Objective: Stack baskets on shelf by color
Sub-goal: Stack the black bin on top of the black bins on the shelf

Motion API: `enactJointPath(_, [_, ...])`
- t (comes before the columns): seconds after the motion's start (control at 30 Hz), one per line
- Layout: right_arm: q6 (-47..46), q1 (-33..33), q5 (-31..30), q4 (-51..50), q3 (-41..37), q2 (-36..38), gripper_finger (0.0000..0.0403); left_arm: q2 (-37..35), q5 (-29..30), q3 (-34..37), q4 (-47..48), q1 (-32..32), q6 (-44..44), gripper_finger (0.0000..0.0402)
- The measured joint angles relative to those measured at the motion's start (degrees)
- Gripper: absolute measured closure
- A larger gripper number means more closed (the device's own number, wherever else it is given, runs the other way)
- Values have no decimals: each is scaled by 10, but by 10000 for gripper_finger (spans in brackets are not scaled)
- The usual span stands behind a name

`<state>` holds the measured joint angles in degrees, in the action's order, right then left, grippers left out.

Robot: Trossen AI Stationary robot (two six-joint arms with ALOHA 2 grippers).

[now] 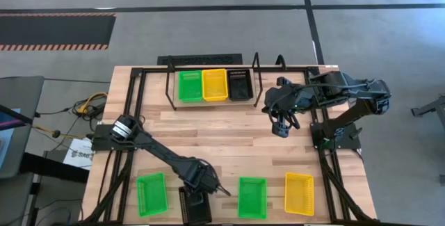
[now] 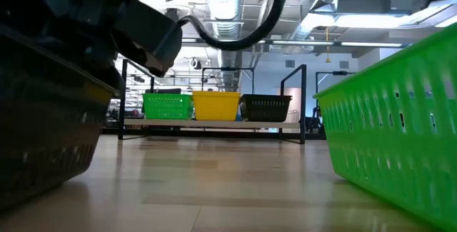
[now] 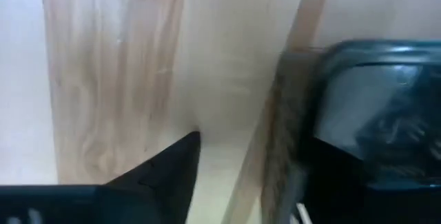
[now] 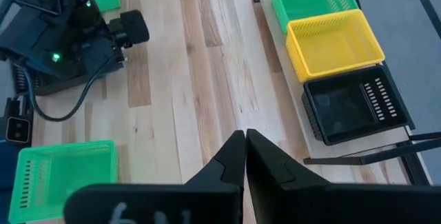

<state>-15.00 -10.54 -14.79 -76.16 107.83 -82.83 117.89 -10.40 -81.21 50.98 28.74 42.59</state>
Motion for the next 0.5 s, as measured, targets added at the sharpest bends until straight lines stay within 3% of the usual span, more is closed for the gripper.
enactJointPath(0.1, [-1,0,0,-1,0,0,369,-1,8,1,8,-17,-8,229])
enactJointPath(0.3, [-1,0,0,3,0,0,369,-6,32,1,14,-78,-55,376])
enactJointPath(0.5, [-15,0,-1,3,0,0,369,-5,52,-14,-20,-147,-115,391])
